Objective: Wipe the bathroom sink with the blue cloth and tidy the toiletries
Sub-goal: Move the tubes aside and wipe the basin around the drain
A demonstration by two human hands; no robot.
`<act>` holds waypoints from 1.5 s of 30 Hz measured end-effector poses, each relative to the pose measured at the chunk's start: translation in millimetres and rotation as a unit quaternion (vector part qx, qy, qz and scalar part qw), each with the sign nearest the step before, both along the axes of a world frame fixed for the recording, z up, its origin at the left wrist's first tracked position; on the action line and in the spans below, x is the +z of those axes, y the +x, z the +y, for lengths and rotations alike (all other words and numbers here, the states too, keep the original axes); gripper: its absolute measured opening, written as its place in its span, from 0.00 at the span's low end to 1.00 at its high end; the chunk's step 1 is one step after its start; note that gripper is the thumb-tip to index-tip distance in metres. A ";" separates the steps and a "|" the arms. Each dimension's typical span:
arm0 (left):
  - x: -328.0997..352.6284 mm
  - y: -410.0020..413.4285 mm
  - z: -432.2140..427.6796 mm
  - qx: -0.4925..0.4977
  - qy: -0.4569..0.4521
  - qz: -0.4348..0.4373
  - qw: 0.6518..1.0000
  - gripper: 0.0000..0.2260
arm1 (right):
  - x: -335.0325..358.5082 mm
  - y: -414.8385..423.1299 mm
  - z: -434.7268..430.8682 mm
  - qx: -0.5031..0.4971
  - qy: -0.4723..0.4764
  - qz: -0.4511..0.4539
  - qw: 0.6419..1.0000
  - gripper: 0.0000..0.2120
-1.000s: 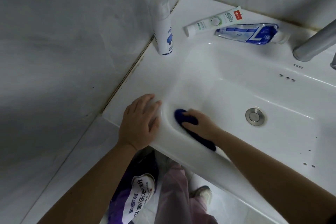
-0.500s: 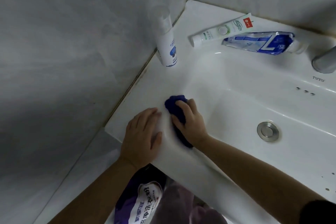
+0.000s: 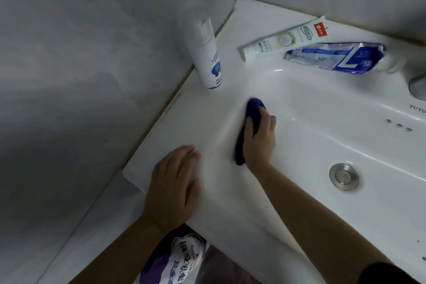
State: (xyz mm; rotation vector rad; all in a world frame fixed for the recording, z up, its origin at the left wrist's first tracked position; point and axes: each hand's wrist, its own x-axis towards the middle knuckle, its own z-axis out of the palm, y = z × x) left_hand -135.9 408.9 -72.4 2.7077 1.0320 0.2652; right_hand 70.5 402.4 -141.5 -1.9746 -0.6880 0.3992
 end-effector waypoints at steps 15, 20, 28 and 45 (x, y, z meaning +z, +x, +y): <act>-0.3 -1.9 -0.2 0.008 -0.025 -0.025 0.999 0.22 | 17.1 -28.9 -23.6 0.201 0.128 -0.046 0.970 0.17; -0.6 -2.5 1.8 0.006 -0.024 -0.030 0.999 0.22 | -3.2 -10.1 -54.0 0.461 0.139 -0.128 0.867 0.12; 0.4 -1.5 -0.4 0.011 -0.035 -0.021 0.999 0.22 | 5.1 -27.2 -70.2 0.450 0.126 -0.092 0.879 0.13; 3.5 95.0 73.1 -0.140 0.005 0.022 0.990 0.23 | -17.4 -6.8 -39.7 0.249 0.058 -0.147 0.955 0.15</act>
